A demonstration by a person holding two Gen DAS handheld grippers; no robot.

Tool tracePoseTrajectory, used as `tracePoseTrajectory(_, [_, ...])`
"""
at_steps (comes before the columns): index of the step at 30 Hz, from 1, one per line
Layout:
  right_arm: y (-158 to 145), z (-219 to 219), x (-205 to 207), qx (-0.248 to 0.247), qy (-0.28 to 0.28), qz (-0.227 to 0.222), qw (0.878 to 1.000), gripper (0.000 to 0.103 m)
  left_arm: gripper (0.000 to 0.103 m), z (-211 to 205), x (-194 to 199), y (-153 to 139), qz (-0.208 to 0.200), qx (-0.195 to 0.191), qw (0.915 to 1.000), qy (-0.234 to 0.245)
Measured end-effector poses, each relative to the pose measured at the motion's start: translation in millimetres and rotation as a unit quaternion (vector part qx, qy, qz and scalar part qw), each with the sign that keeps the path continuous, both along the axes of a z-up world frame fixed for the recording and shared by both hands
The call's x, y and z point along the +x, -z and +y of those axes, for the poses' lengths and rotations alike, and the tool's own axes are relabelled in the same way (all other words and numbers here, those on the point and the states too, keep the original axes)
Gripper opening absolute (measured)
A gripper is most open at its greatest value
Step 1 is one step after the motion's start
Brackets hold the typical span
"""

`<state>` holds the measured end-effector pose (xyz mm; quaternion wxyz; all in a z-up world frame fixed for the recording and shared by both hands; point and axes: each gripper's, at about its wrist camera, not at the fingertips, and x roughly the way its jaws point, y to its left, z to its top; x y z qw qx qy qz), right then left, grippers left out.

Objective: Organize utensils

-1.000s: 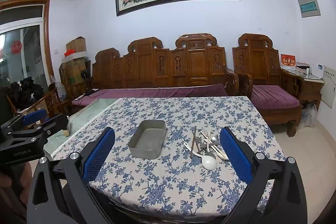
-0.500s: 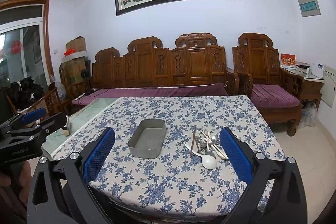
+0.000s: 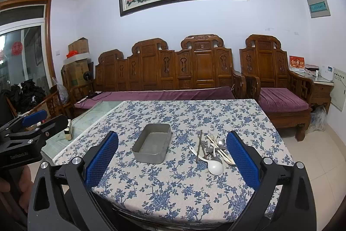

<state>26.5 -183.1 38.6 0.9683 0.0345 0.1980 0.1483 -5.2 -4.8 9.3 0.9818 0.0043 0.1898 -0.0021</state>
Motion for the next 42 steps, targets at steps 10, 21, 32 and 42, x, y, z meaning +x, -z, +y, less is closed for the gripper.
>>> tracePoseTrajectory(10, [-0.8,0.0,0.1,0.0,0.0,-0.001,1.0,0.1,0.097,-1.3,-0.7,-0.6,-0.002,0.001,1.0,0.0])
tracePoseTrajectory(21, [-0.9,-0.1,0.0,0.0,0.0,-0.001,1.0,0.1,0.097,-2.9,-1.5,-0.5,-0.002,0.002,1.0,0.0])
tracePoseTrajectory(32, [0.0,-0.1,-0.3,0.0,0.0,0.0,1.0,0.1,0.097,-3.2,-1.7,0.2,-0.003,0.002,1.0,0.0])
tracePoseTrajectory(42, [-0.6,0.3,2.6,-0.001,-0.002,0.007,1.0,0.1,0.097,-8.4,2.5,3.8,0.01,0.004,0.9999,0.006])
